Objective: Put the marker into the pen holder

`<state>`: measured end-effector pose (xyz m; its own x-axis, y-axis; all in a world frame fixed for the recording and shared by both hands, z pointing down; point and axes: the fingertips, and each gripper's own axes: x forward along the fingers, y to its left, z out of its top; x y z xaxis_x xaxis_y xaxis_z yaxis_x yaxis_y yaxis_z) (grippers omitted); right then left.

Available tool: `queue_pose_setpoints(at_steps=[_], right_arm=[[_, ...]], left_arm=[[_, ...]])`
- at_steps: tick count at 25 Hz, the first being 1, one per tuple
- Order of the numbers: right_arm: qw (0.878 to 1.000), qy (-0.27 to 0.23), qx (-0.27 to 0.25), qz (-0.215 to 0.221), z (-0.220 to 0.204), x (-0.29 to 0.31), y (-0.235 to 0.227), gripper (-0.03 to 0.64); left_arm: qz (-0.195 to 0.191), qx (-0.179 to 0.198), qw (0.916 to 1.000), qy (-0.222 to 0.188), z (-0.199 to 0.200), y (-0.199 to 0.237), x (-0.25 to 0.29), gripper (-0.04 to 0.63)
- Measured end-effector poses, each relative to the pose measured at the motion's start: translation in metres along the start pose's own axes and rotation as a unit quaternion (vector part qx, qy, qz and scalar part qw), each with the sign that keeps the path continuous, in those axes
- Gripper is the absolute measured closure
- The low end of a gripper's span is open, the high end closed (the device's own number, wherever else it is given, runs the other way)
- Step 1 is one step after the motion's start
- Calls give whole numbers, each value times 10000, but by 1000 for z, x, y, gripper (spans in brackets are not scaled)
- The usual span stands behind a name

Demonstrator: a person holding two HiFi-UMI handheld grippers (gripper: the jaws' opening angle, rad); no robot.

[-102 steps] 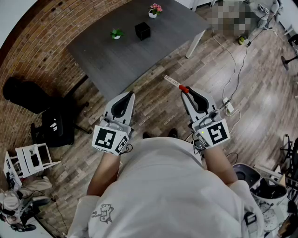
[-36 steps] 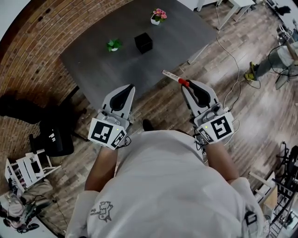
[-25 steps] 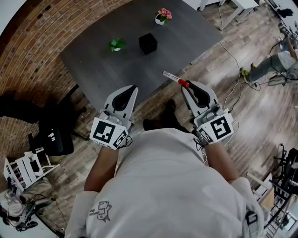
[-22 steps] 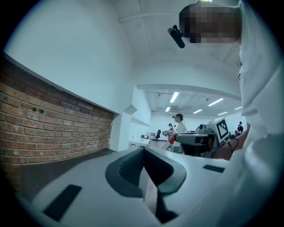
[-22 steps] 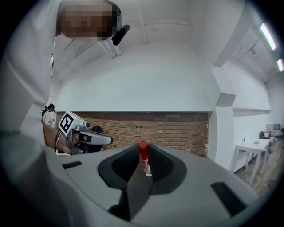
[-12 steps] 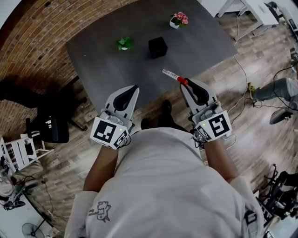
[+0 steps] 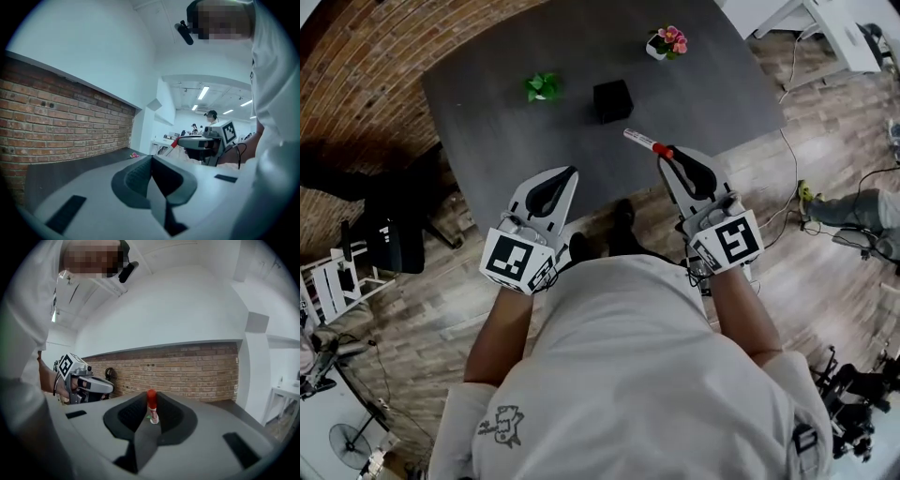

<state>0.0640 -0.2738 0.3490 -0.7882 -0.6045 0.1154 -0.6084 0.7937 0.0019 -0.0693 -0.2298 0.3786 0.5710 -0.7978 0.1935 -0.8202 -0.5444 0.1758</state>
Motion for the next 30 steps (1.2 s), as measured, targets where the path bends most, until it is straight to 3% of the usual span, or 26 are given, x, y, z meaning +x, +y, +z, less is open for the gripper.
queue_pose_setpoints(at_steps=[14,24,30], right_arm=[[9981,363,11,494,-49,59,-53,551],[9965,571,61,612,-96,90,-81,550],[9939,879,184,638,-133,116,-89,551]], left_arm=[[371,-176,9990,195,-30,36,70,584],[400,-256,9982,372,-65,54,112,584],[565,-593,9960,344,-75,74,125,584]])
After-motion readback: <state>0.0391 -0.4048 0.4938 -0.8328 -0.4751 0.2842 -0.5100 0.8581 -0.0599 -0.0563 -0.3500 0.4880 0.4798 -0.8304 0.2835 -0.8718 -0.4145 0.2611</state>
